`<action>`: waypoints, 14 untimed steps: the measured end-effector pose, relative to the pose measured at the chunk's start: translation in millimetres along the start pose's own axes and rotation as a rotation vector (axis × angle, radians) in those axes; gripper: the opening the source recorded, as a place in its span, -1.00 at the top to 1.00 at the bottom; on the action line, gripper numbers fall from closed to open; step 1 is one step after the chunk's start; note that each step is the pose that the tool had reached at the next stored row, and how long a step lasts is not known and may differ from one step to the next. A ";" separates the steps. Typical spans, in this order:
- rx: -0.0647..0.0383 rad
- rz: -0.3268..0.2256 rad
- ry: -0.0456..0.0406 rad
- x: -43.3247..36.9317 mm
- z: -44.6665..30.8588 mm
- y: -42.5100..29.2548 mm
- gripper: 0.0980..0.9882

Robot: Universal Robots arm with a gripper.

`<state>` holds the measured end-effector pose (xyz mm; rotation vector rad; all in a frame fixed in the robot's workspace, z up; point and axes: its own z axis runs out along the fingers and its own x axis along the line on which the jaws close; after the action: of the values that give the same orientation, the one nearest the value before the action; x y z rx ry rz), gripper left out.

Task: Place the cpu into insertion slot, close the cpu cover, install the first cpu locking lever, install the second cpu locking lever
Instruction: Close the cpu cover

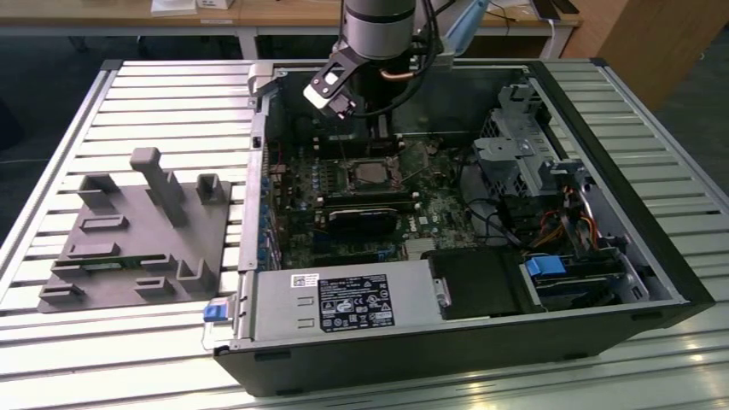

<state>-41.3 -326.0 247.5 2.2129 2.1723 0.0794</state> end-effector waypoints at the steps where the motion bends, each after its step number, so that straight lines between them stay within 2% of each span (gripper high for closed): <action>1: 0.000 0.000 0.0000 -1.4 0.0 0.0 0.98; 5: 0.001 0.000 0.0000 -2.7 0.3 4.0 0.98; 9: 0.004 0.000 0.0000 -2.5 1.1 16.2 0.98; 14: 0.004 0.000 -0.0001 -2.4 -8.8 18.6 0.98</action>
<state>-23.3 -328.8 257.4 2.2150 2.1743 0.0750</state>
